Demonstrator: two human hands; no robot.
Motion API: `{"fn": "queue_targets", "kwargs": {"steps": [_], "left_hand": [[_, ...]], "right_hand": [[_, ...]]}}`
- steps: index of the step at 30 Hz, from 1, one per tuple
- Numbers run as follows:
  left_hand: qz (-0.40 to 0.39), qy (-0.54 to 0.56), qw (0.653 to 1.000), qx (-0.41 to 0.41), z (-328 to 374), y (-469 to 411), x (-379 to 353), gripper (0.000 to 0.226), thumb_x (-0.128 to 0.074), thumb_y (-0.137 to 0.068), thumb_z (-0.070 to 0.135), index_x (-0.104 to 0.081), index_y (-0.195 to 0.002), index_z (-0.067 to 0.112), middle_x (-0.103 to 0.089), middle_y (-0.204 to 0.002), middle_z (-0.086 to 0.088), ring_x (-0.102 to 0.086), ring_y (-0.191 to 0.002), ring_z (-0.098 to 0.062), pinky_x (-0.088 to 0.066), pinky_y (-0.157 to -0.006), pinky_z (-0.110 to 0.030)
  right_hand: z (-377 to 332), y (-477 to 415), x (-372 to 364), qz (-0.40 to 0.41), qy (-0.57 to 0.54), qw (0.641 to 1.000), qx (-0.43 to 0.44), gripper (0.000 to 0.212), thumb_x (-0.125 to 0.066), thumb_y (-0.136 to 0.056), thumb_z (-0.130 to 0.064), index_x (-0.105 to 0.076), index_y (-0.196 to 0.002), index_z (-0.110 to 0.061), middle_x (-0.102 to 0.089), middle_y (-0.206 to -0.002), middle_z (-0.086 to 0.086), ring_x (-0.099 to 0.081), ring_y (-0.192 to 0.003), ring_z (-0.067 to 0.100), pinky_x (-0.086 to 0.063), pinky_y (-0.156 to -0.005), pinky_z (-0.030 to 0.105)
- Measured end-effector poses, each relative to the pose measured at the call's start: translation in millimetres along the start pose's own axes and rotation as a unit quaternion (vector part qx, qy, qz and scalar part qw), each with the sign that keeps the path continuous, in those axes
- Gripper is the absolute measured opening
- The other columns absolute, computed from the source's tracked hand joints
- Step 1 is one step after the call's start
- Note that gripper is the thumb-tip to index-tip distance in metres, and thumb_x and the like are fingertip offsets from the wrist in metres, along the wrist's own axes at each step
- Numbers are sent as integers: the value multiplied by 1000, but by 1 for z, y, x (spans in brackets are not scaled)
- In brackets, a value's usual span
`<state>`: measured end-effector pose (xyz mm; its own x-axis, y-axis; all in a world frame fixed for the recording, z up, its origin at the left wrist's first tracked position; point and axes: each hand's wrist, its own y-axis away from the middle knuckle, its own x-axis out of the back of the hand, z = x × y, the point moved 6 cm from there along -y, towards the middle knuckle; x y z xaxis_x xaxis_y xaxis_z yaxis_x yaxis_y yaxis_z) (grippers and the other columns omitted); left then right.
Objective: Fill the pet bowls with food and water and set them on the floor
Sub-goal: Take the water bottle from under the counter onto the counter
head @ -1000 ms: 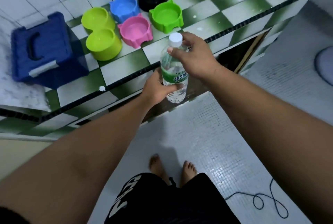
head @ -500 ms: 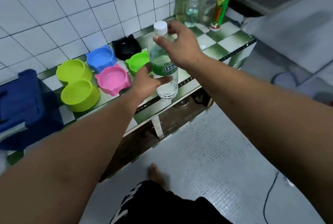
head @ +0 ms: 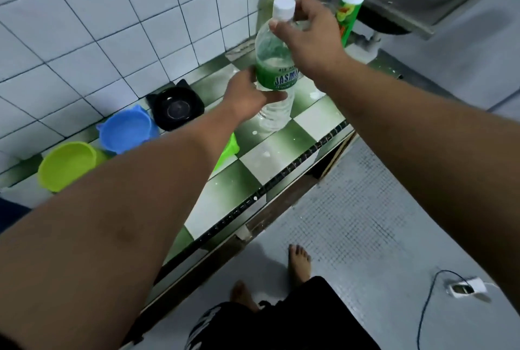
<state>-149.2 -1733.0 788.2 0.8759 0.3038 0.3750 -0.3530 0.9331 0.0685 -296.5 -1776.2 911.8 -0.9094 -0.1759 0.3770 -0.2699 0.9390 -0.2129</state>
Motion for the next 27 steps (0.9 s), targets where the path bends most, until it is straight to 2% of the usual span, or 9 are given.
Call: {"fn": "queue_targets", "kwargs": {"steps": [2, 6, 8, 10, 16, 19, 22, 25, 27], "left_hand": [[8, 3, 1000, 2, -2, -23, -6, 103, -95, -39, 54, -61, -131, 20, -71, -127, 5, -66, -117, -15, -53, -104, -44], [-5, 32, 999, 16, 1, -57, -22, 89, -98, -60, 22, -52, -136, 13, -66, -134, -2, -63, -123, -19, -51, -107, -45], [-22, 22, 999, 11, 3, -78, -28, 88, -96, -62, 22, -53, -138, 14, -68, -132, 2, -63, -122, -15, -52, -107, -45], [-45, 6, 999, 9, 4, -95, -34, 85, -95, -65, 20, -53, -139, 18, -69, -131, 5, -63, -122, -14, -52, -107, -43], [-62, 19, 998, -3, 11, -122, -37, 98, -90, -57, 31, -47, -145, 18, -64, -139, 6, -59, -130, -16, -47, -112, -49], [-74, 24, 997, -9, 15, -123, -38, 105, -89, -58, 34, -41, -149, 15, -60, -144, 1, -55, -135, -14, -45, -114, -47], [-71, 30, 997, -1, 10, -122, -39, 98, -87, -68, 22, -36, -151, 11, -58, -144, -3, -53, -136, -16, -44, -116, -47], [-73, 19, 997, 10, 7, -119, -39, 91, -85, -77, 10, -33, -152, 9, -56, -144, -5, -52, -137, -20, -42, -117, -48], [-58, 8, 998, 15, 7, -117, -35, 94, -88, -74, 13, -34, -152, 10, -56, -142, -5, -54, -134, -20, -45, -114, -48]], "right_hand": [[10, -21, -2, -4, 8, 1000, 1, 33, -73, -85, -33, -65, -112, -17, -68, -103, -5, -64, -98, 10, -55, -94, 38], [25, -60, 0, 9, 33, 999, 7, 30, -74, -84, -36, -64, -106, -19, -66, -95, -11, -63, -93, 10, -54, -87, 31], [31, -78, 1, 14, 56, 998, 14, 24, -73, -85, -36, -62, -101, -23, -58, -86, -17, -59, -88, 7, -47, -76, 24], [39, -93, 1, 21, 75, 997, 19, 22, -72, -85, -38, -56, -96, -28, -55, -82, -19, -55, -83, 4, -42, -71, 23], [51, -128, 1, 50, 125, 991, 31, 38, -65, -80, -54, -59, -101, -22, -64, -97, 0, -62, -87, 17, -53, -74, 37], [54, -137, 0, 38, 142, 988, 42, 40, -64, -81, -55, -57, -103, -22, -62, -98, 1, -61, -89, 19, -50, -70, 34], [58, -140, 0, 28, 159, 985, 55, 46, -67, -79, -58, -57, -106, -21, -57, -104, 0, -57, -91, 17, -43, -70, 30], [60, -138, -2, 24, 167, 984, 65, 53, -68, -78, -63, -56, -107, -21, -54, -108, -2, -54, -93, 15, -41, -74, 28], [61, -134, -1, 30, 176, 982, 68, 58, -67, -78, -64, -54, -111, -18, -51, -109, -3, -52, -96, 14, -43, -79, 27]]}}
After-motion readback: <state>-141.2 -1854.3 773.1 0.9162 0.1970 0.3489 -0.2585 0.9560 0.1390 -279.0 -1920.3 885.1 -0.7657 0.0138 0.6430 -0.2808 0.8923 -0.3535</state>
